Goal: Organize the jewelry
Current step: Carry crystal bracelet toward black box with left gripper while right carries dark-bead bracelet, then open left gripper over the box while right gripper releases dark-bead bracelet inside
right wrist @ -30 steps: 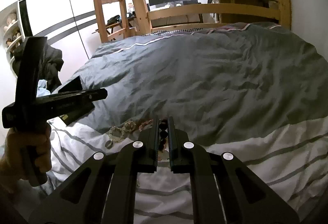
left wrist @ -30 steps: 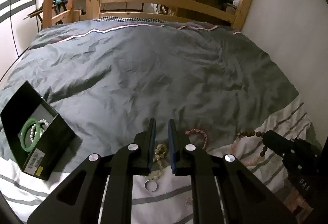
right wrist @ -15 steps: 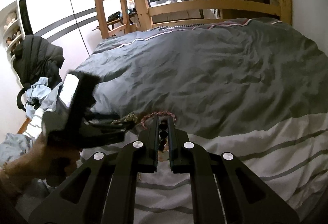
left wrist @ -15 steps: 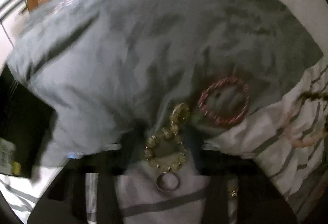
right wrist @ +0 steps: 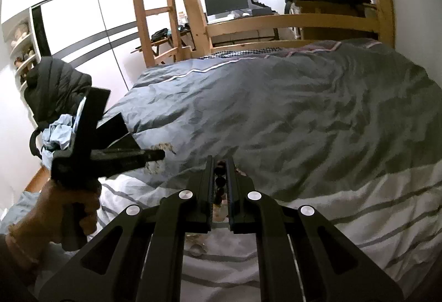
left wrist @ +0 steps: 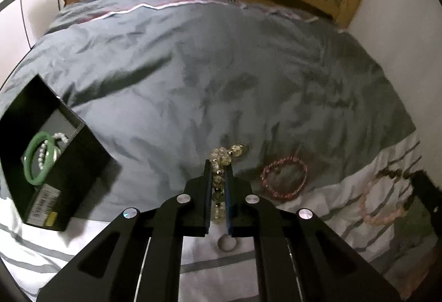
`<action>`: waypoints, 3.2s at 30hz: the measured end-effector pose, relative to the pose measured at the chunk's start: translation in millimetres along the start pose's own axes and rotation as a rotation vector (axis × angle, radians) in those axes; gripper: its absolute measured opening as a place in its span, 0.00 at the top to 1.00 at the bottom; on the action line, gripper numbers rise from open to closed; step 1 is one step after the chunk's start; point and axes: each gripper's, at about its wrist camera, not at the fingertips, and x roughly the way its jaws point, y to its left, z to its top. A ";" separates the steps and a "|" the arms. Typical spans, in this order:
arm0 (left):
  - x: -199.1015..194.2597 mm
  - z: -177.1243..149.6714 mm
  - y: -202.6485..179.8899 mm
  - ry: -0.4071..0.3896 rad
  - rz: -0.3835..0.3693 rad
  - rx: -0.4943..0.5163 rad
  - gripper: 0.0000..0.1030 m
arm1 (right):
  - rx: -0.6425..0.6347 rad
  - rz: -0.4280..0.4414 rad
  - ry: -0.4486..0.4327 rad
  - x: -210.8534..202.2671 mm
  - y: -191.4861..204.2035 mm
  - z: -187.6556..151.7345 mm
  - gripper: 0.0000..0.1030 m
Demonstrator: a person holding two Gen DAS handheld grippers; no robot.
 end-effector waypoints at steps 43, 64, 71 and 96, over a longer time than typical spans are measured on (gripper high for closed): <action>-104.1 34.4 137.4 -0.154 0.074 -0.131 0.94 | -0.190 0.184 -0.019 72.6 182.9 78.7 0.92; -54.2 22.2 205.0 -0.076 0.051 -0.378 0.93 | -0.227 0.232 0.060 141.6 233.9 62.7 0.92; -49.1 18.1 208.6 -0.067 0.056 -0.426 0.94 | -0.217 0.234 0.110 164.2 232.9 48.7 0.92; -85.2 29.5 156.0 -0.256 0.092 -0.307 0.25 | -0.104 0.105 0.052 116.0 135.5 53.6 0.32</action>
